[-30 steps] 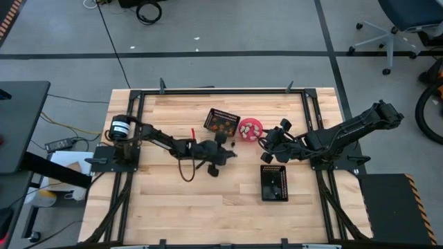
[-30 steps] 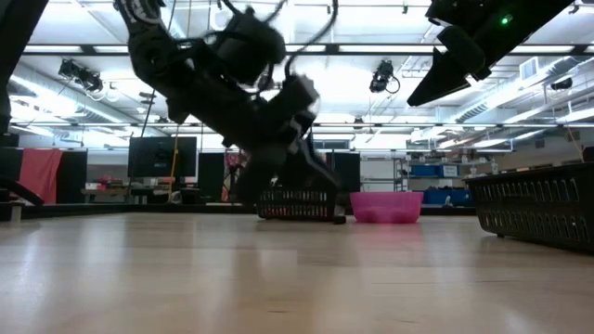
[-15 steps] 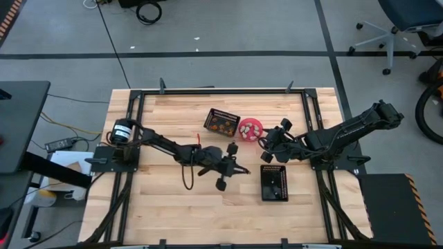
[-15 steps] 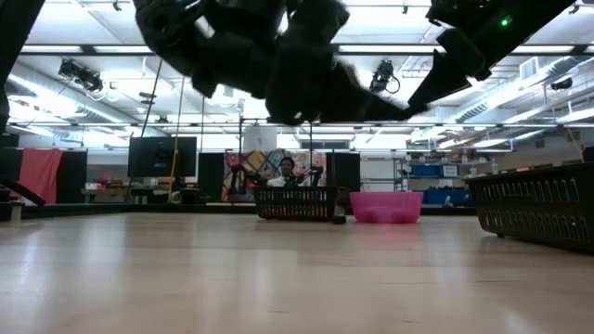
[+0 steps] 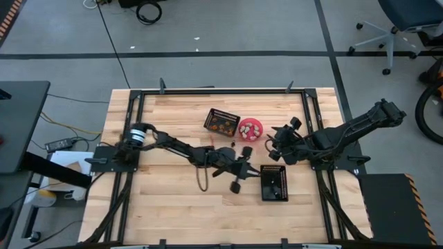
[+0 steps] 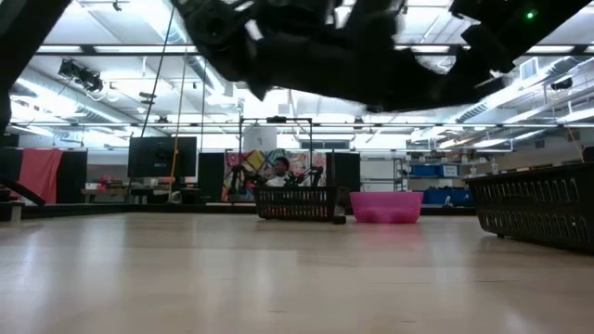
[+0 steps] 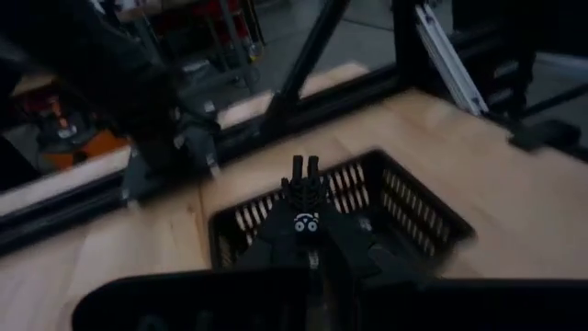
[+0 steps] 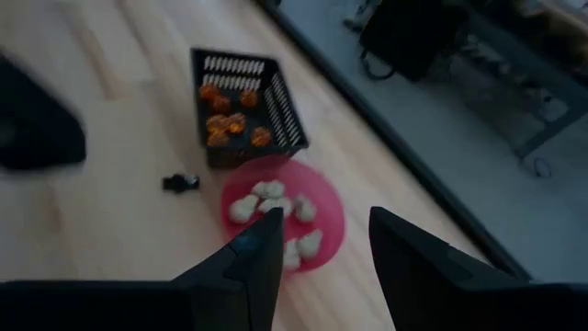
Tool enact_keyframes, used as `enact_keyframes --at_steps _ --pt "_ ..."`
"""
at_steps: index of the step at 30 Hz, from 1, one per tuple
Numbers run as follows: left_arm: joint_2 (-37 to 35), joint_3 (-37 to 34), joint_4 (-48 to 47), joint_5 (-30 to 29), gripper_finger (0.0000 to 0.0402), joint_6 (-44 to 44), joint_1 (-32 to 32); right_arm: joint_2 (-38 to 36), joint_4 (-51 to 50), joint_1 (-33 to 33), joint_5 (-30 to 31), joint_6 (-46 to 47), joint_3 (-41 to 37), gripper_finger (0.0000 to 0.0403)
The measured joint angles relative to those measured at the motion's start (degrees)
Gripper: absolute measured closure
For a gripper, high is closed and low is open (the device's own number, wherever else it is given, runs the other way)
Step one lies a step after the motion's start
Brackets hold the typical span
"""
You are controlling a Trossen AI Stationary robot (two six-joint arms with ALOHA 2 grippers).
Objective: Sort Halloween decoration
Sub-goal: Put the black skeleton toy into the bottom black bin
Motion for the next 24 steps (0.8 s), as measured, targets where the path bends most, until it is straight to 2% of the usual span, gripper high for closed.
enact_keyframes --at_steps 7,12,18,24 --pt "6.87 9.19 -2.90 2.96 0.0392 -2.83 0.07 -2.38 1.32 0.42 3.25 0.05 -2.71 0.0239" --pt "9.94 13.44 -5.09 3.39 0.0350 -5.04 0.10 -3.18 1.86 0.42 3.25 0.88 -3.72 0.0239" --pt "10.37 13.63 -6.37 5.76 0.0273 -4.55 0.76 -3.51 2.55 0.44 3.30 0.91 -3.78 0.0239" --pt "6.85 10.73 -10.26 7.23 0.0251 -1.20 1.89 -3.45 2.57 0.45 2.96 1.08 -3.78 0.0239"
